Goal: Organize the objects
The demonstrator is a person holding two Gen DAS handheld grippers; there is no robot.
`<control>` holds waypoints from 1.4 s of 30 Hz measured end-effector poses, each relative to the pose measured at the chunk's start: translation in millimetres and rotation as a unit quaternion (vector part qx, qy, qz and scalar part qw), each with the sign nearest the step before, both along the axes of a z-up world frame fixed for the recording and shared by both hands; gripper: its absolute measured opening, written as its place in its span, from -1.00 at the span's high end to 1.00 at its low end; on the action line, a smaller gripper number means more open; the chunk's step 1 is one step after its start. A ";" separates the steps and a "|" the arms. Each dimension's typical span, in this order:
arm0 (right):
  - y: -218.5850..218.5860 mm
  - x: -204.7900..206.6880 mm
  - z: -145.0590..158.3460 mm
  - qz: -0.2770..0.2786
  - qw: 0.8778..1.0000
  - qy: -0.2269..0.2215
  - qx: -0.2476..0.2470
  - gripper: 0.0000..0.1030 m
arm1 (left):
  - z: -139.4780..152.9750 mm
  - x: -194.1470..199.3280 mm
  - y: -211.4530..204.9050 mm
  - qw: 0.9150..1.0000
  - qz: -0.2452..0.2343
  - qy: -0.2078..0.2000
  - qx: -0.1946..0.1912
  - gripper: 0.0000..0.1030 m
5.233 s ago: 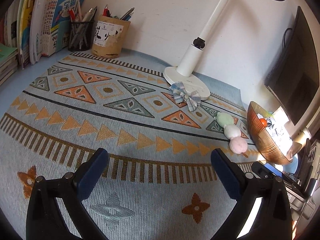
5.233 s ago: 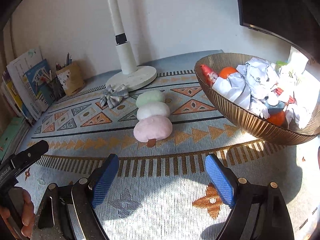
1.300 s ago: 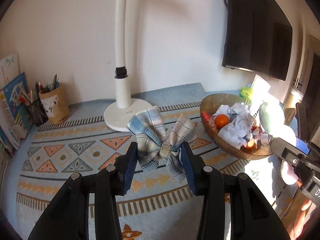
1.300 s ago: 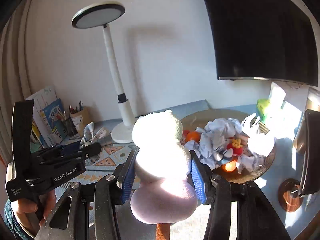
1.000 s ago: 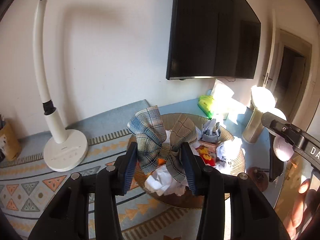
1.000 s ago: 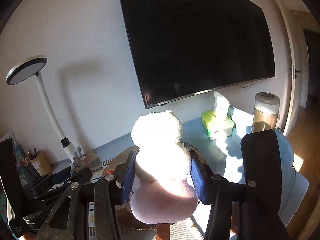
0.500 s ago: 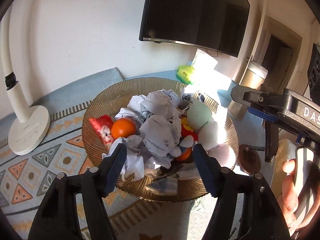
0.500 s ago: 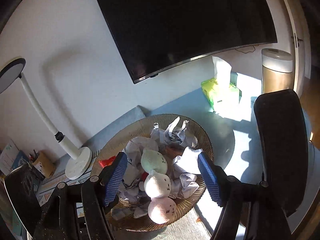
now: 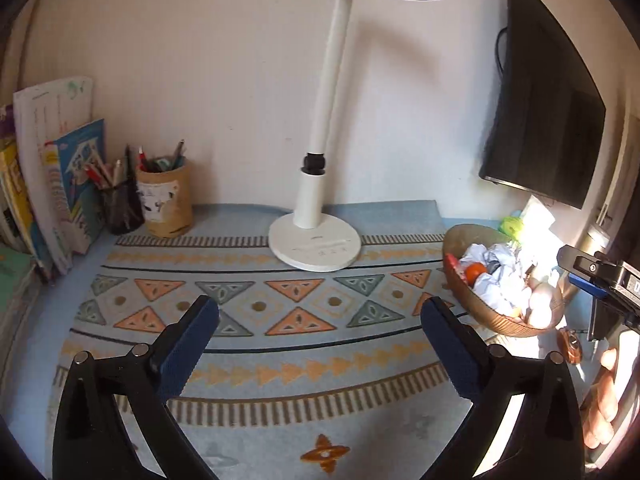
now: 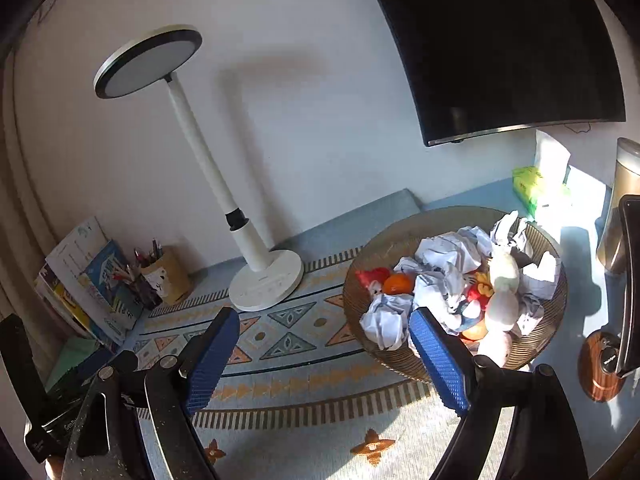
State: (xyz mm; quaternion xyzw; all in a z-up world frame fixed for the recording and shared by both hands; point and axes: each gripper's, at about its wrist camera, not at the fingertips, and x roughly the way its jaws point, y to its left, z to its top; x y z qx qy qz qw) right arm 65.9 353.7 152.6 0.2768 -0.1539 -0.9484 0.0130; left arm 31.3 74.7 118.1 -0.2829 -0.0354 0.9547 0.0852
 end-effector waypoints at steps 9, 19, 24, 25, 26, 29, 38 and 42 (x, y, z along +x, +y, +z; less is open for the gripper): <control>-99.5 -42.1 -68.0 0.056 0.995 -0.065 0.052 -0.67 | -62.0 -6.8 -68.7 0.997 0.054 -0.051 -0.033 -0.97; -114.0 -79.9 -142.0 0.053 0.980 -0.158 0.106 -0.67 | -109.3 -39.0 -48.0 0.991 0.041 -0.108 -0.073 -0.97; -108.9 -87.3 -145.4 0.048 0.979 -0.171 0.102 -0.67 | -116.0 -48.4 -42.7 0.988 0.040 -0.136 -0.069 -0.97; -108.9 -87.3 -145.4 0.048 0.979 -0.171 0.102 -0.67 | -116.8 -50.3 -42.9 0.987 0.042 -0.139 -0.066 -0.97; -108.4 -89.0 -146.9 0.051 0.978 -0.176 0.096 -0.67 | -117.3 -51.2 -43.0 0.987 0.043 -0.142 -0.062 -0.97; -106.5 -88.8 -147.9 0.055 0.979 -0.177 0.089 -0.67 | -118.9 -52.0 -40.8 0.986 0.044 -0.144 -0.065 -0.97; -111.0 -88.6 -149.1 0.058 0.977 -0.179 0.101 -0.71 | -123.5 -57.5 -43.7 0.983 0.058 -0.162 -0.067 -0.97; -118.8 -91.4 -151.7 0.072 0.973 -0.189 0.116 -0.94 | -126.2 -60.6 -48.8 0.980 0.071 -0.175 -0.058 -0.97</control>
